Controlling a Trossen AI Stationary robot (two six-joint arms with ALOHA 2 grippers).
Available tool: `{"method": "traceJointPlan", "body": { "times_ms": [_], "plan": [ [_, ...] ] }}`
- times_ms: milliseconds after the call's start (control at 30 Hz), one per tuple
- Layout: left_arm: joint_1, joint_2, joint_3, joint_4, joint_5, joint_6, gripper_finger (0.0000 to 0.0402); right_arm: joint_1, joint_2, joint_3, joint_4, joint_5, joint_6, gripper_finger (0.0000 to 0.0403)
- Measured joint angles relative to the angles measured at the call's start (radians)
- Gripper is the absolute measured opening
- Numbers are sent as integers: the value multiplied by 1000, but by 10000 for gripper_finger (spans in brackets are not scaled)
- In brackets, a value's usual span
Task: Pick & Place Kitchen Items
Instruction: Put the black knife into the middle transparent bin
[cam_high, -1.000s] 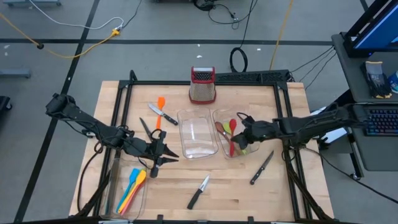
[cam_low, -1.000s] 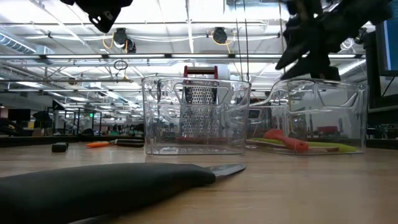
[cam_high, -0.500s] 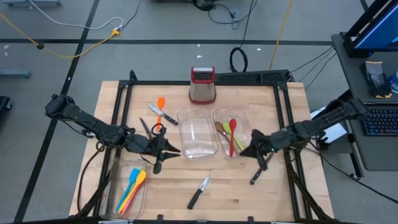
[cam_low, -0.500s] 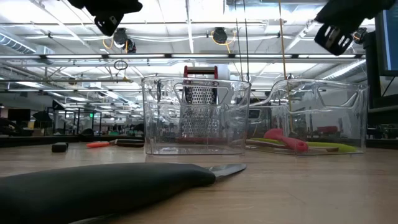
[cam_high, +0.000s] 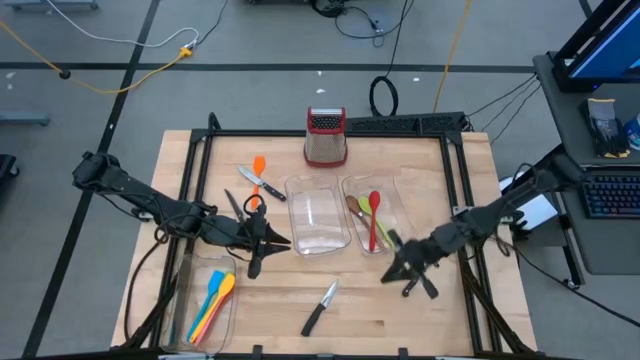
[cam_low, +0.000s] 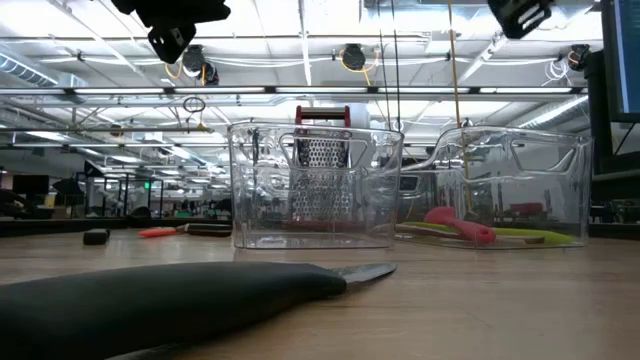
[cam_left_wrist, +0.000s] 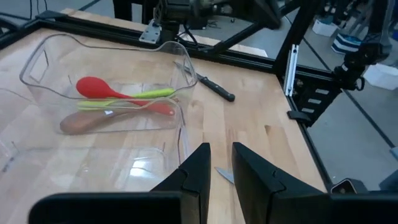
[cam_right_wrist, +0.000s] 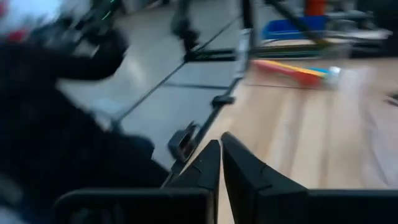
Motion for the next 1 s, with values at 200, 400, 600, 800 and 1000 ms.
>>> {"method": "traceJointPlan", "body": {
  "times_ms": [200,400,600,800,1000],
  "plan": [
    [0,0,0,0,0,-1,65,27,123,0,14,59,-116,13],
    [0,0,0,0,0,-1,65,89,208,10,-27,146,-174,49],
    [0,0,0,0,0,-25,65,200,244,70,-275,244,-160,105],
    [0,0,0,0,-6,-55,65,297,270,105,-436,241,-70,155],
    [6,0,0,3,-35,-48,65,349,275,107,-630,241,4,171]
  ]
}}
